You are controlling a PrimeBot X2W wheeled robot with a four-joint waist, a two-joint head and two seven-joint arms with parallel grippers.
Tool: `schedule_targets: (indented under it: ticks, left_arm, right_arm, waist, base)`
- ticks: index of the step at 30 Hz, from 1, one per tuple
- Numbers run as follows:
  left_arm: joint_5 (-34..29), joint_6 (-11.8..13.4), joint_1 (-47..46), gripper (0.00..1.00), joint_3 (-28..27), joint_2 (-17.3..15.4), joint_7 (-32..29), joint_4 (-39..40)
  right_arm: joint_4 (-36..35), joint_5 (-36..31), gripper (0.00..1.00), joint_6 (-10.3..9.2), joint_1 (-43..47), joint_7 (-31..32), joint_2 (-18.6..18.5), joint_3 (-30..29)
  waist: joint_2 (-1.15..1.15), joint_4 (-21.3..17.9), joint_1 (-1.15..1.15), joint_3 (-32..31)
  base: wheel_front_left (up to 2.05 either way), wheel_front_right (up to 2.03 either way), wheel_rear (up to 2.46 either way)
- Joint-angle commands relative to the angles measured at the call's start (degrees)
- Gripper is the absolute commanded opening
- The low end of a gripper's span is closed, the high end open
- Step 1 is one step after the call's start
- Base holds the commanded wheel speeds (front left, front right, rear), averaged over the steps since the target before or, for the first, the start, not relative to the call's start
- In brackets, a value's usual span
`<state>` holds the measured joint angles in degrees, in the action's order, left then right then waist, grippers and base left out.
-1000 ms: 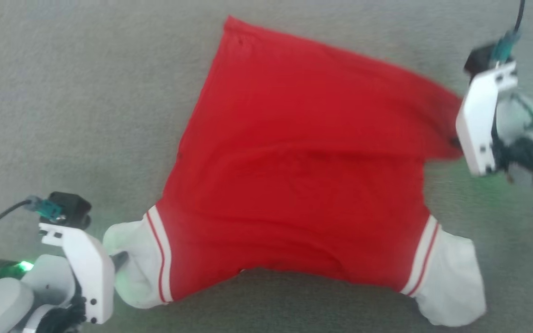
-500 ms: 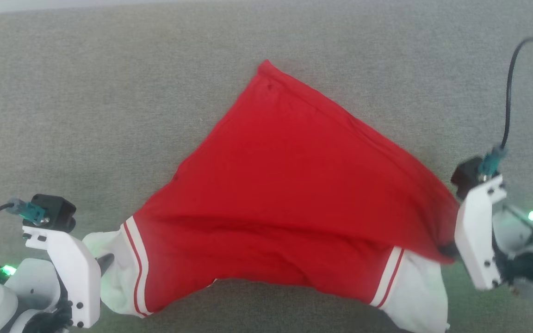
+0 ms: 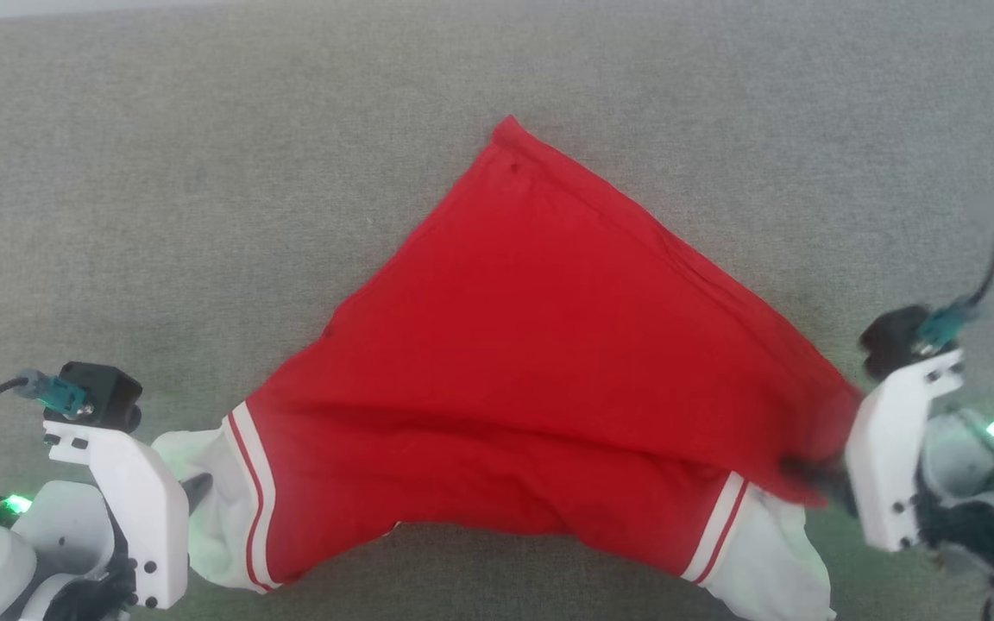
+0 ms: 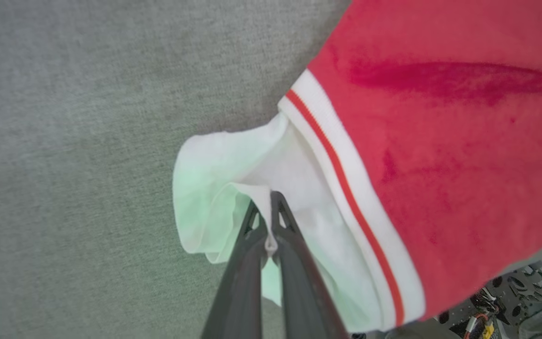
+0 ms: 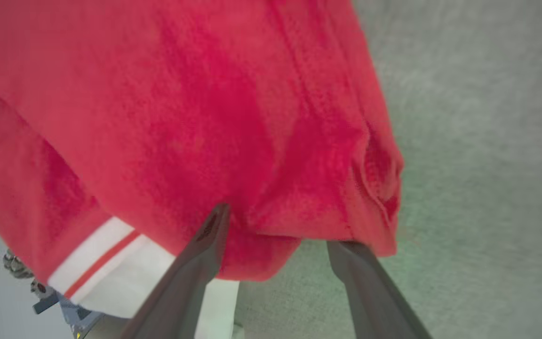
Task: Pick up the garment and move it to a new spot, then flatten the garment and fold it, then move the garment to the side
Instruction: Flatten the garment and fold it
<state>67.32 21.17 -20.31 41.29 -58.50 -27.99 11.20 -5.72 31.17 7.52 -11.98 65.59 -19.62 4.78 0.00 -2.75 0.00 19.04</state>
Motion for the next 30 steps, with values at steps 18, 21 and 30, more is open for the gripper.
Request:
schedule_targets:
  ticks: [18,21,30]
  left_arm:
    - [-2.67,-1.86,-3.79,0.00,2.27,4.31,-0.65,0.70]
    - [-3.82,-2.91,-5.65,0.00,3.37,6.11,-1.26,0.06]
    - [-6.19,-6.27,-10.87,0.00,6.33,12.60,-2.23,-3.23]
  right_arm:
    - [6.75,-6.66,1.00,-0.02,-26.36,-13.76,3.62,8.60]
    - [16.31,-6.51,1.00,-0.03,-33.46,-17.13,3.60,13.24]
    - [42.25,-3.25,1.00,-0.03,-50.12,-20.54,2.59,28.27]
  waist:
    - [0.00,6.76,0.00,1.65]
    - [0.00,9.05,0.00,2.63]
    - [0.00,16.18,0.00,5.47]
  base:
    - [0.00,0.00,0.00]
    - [0.00,0.00,0.00]
    - [0.00,0.00,0.00]
